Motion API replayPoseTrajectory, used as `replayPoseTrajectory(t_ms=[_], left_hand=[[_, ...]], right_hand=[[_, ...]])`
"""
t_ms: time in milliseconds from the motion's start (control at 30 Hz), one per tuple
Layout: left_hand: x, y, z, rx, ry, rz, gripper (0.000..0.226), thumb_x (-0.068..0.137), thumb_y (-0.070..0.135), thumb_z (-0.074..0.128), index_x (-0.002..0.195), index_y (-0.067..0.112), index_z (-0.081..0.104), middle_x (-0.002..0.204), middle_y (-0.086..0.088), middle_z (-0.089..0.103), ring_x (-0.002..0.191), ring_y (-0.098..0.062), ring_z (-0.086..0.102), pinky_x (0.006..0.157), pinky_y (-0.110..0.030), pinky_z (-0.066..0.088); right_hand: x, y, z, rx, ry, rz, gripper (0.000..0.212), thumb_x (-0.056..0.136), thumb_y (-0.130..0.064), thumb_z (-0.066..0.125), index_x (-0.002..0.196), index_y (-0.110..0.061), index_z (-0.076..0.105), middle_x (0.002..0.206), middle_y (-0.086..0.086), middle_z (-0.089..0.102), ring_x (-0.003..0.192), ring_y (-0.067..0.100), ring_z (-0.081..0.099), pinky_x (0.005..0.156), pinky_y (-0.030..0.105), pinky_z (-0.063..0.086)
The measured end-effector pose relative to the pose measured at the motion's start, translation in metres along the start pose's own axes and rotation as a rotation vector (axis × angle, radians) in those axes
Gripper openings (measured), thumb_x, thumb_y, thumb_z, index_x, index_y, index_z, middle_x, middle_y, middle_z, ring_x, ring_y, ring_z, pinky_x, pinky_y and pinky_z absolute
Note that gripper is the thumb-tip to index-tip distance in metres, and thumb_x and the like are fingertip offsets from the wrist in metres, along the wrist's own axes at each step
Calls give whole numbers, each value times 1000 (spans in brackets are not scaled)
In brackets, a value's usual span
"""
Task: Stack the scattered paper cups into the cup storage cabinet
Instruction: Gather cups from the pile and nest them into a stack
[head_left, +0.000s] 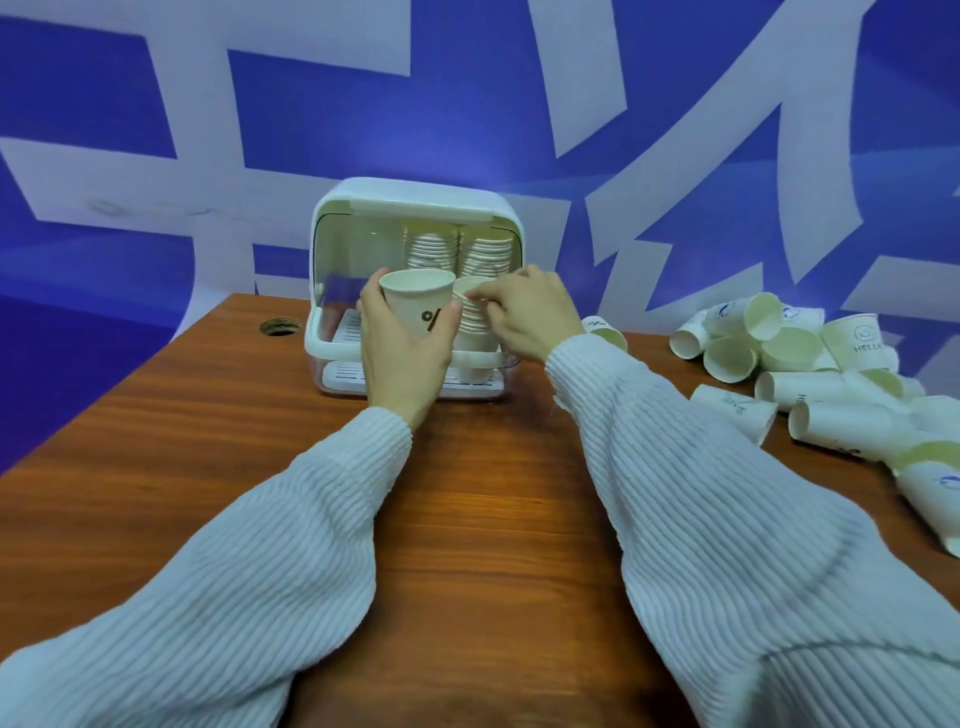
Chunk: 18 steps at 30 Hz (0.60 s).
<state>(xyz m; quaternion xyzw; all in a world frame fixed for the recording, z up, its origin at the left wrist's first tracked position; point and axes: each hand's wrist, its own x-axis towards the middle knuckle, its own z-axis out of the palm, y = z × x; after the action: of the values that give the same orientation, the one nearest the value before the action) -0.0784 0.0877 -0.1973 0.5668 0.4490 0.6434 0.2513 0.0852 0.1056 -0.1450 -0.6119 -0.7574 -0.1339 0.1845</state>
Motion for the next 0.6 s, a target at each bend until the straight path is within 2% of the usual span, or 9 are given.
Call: replayPoseTrajectory(t_ms=[100, 233, 300, 400, 500, 600], left_hand=[[11, 0, -3, 27, 45, 6, 86, 78, 55, 78, 149, 23, 38, 138, 4, 53, 129, -18, 48, 109, -42, 45], [27, 14, 0, -30, 20, -10, 90, 84, 44, 80, 155, 21, 29, 135, 11, 46, 126, -10, 46, 107, -28, 39], [37, 23, 7, -47, 14, 9, 85, 85, 41, 80, 152, 20, 33, 136, 8, 50, 125, -12, 50, 105, -28, 42], [48, 31, 23, -9, -10, 59, 80, 84, 40, 81, 148, 17, 40, 139, 2, 53, 125, -11, 50, 105, -27, 41], [54, 37, 39, 74, -93, 81, 80, 87, 41, 77, 152, 14, 38, 147, -2, 48, 129, -10, 44, 104, -23, 33], [60, 40, 50, 153, -125, 101, 84, 88, 44, 75, 156, 12, 35, 152, -6, 46, 139, -21, 42, 111, -31, 33]], right_hand=[[-14, -3, 14, 31, 35, -23, 48, 96, -16, 45, 140, -25, 61, 124, 4, 70, 126, 31, 53, 104, 42, 40], [-14, -2, 20, 171, -2, 31, 54, 95, -9, 42, 145, -23, 57, 137, 6, 62, 135, 29, 48, 104, 42, 45], [-18, -3, 22, 276, 58, 95, 58, 95, -6, 41, 150, -22, 50, 148, 6, 56, 139, 27, 48, 111, 46, 45], [-32, -7, 28, 458, 174, 179, 60, 98, 0, 44, 153, -22, 42, 156, 0, 48, 141, 18, 46, 115, 32, 39], [-37, -5, 28, 533, 208, 235, 57, 99, 2, 46, 152, -18, 40, 153, 3, 47, 135, 17, 49, 109, 27, 39], [-37, 1, 24, 570, 253, 264, 51, 96, 4, 45, 142, -17, 42, 141, 5, 51, 126, 15, 53, 107, 32, 44]])
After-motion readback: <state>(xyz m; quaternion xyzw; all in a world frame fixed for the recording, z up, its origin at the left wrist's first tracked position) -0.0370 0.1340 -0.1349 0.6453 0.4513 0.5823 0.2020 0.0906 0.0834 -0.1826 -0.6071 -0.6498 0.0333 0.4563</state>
